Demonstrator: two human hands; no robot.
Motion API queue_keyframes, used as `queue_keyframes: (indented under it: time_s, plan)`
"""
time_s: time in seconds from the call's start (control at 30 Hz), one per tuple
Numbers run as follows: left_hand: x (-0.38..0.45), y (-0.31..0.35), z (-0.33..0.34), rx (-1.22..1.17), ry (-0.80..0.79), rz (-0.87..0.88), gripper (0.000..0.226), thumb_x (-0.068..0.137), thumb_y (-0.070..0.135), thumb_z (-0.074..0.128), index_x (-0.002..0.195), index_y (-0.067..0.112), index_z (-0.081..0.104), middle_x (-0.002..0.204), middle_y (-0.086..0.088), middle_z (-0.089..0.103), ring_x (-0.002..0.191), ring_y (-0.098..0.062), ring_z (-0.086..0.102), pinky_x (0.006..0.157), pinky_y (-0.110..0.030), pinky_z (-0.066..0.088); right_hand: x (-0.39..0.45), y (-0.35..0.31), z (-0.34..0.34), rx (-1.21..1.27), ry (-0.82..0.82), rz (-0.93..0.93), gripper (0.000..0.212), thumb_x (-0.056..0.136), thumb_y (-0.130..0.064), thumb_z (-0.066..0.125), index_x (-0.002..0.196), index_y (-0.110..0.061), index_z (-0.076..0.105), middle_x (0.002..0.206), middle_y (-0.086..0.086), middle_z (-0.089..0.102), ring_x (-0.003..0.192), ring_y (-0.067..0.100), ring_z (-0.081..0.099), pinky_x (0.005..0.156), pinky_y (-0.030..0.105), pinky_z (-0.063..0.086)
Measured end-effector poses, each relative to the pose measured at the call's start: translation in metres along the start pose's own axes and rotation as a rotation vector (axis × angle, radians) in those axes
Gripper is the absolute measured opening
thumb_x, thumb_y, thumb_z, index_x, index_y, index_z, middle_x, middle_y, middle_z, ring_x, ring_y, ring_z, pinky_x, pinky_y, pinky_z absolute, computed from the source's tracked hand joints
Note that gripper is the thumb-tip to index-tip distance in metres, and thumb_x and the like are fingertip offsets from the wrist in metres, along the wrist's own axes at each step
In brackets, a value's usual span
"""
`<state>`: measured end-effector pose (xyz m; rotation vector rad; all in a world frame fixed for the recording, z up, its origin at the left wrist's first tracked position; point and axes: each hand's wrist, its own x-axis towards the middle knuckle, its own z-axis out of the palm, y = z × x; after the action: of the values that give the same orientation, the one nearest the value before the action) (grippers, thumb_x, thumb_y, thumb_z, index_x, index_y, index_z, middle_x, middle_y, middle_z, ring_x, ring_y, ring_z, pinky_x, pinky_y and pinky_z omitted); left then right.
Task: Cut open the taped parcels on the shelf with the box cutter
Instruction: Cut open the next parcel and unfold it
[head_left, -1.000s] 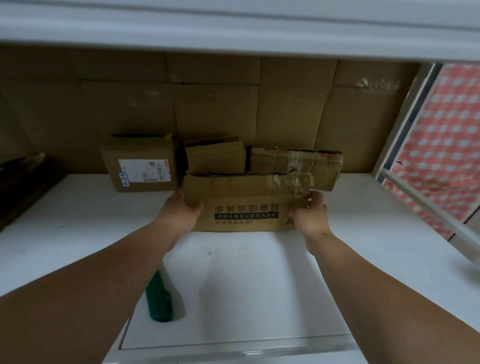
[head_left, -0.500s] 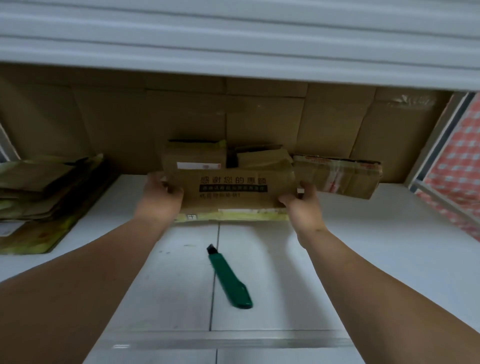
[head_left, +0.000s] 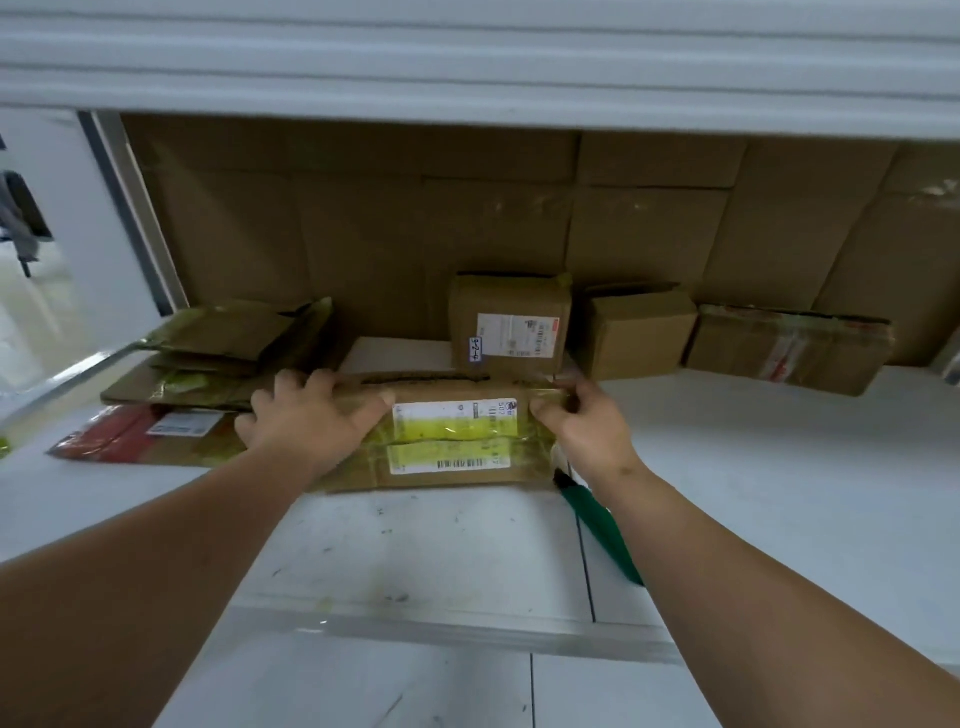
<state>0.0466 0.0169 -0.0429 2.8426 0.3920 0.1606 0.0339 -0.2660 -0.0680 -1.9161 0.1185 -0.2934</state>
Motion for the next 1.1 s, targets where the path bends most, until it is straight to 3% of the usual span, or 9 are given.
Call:
queue_keyframes:
  time_s: [0.13,0.27,0.4,0.47,0.57,0.7,0.83,0.93,1.1]
  plan:
    - [-0.008,0.0,0.01,0.158,0.069,0.135,0.106,0.063,0.097,0.023,0.145,0.03,0.03,0.154,-0.005,0.025,0.14,-0.033,0.02,0.109,-0.057,0.02,-0.005,0.005,0.004,-0.047,0.008,0.02,0.027,0.09,-0.033,0.068,0.113,-0.026,0.057,0.105,-0.006,0.067,0.095,0.016,0.065,0.081,0.031,0.054]
    - [-0.011,0.02,0.017,0.275,0.082,0.442,0.089,0.072,0.092,0.02,0.148,0.045,0.011,0.162,0.005,0.012,0.148,-0.027,0.009,0.114,-0.059,0.002,-0.011,0.006,-0.001,-0.074,-0.05,0.037,0.016,0.086,-0.029,0.071,0.095,-0.032,0.058,0.097,-0.007,0.069,0.087,0.014,0.068,0.073,0.033,0.059]
    - [-0.015,0.049,0.03,0.301,0.008,0.587,0.084,0.077,0.088,0.019,0.149,0.047,0.004,0.163,0.008,0.012,0.149,-0.026,0.011,0.116,-0.055,0.007,-0.015,0.012,-0.011,-0.089,-0.192,0.038,0.024,0.082,-0.016,0.068,0.102,-0.03,0.063,0.102,-0.004,0.071,0.09,0.017,0.069,0.081,0.043,0.06]
    - [-0.013,0.056,0.033,0.303,-0.02,0.571,0.081,0.079,0.087,0.02,0.149,0.048,0.006,0.163,0.009,0.013,0.149,-0.027,0.013,0.116,-0.054,0.014,-0.015,0.02,-0.02,-0.182,-0.196,0.035,0.037,0.081,-0.02,0.066,0.118,-0.025,0.063,0.117,-0.002,0.068,0.104,0.02,0.065,0.091,0.044,0.056]
    - [-0.006,0.059,0.031,0.304,-0.038,0.537,0.081,0.077,0.088,0.018,0.147,0.05,0.011,0.161,0.01,0.02,0.146,-0.026,0.022,0.113,-0.053,0.024,-0.015,0.037,-0.035,-0.62,-0.174,0.035,0.055,0.085,-0.04,0.065,0.136,-0.026,0.051,0.136,0.0,0.052,0.122,0.025,0.051,0.102,0.042,0.045]
    - [-0.003,0.065,0.028,0.288,-0.053,0.513,0.095,0.061,0.097,0.004,0.143,0.052,0.019,0.151,0.012,0.037,0.135,-0.021,0.038,0.102,-0.05,0.037,-0.018,0.054,-0.049,-0.899,-0.347,0.05,0.067,0.081,-0.065,0.06,0.135,-0.026,0.052,0.128,0.004,0.049,0.116,0.027,0.05,0.093,0.039,0.042]
    - [-0.003,0.076,0.031,0.269,-0.061,0.447,0.098,0.059,0.099,0.004,0.139,0.05,0.031,0.142,0.012,0.045,0.129,-0.02,0.043,0.101,-0.053,0.038,-0.012,0.05,-0.052,-0.912,-0.407,0.036,0.035,0.086,-0.043,0.058,0.111,-0.019,0.065,0.107,0.003,0.056,0.094,0.023,0.057,0.076,0.033,0.047]
    - [-0.006,0.082,0.034,0.264,-0.067,0.421,0.099,0.058,0.099,0.005,0.135,0.047,0.037,0.135,0.01,0.05,0.125,-0.02,0.044,0.101,-0.055,0.035,-0.007,0.049,-0.056,-0.927,-0.42,0.045,0.027,0.087,-0.034,0.053,0.106,-0.02,0.066,0.093,0.0,0.057,0.085,0.021,0.058,0.068,0.03,0.046]
    - [-0.009,0.08,0.035,0.264,-0.077,0.437,0.087,0.067,0.095,0.008,0.134,0.047,0.037,0.13,0.011,0.053,0.127,-0.02,0.042,0.101,-0.055,0.033,0.0,0.054,-0.065,-0.762,-0.374,0.062,0.027,0.098,-0.031,0.044,0.103,-0.008,0.057,0.103,0.01,0.051,0.083,0.025,0.051,0.069,0.029,0.039]
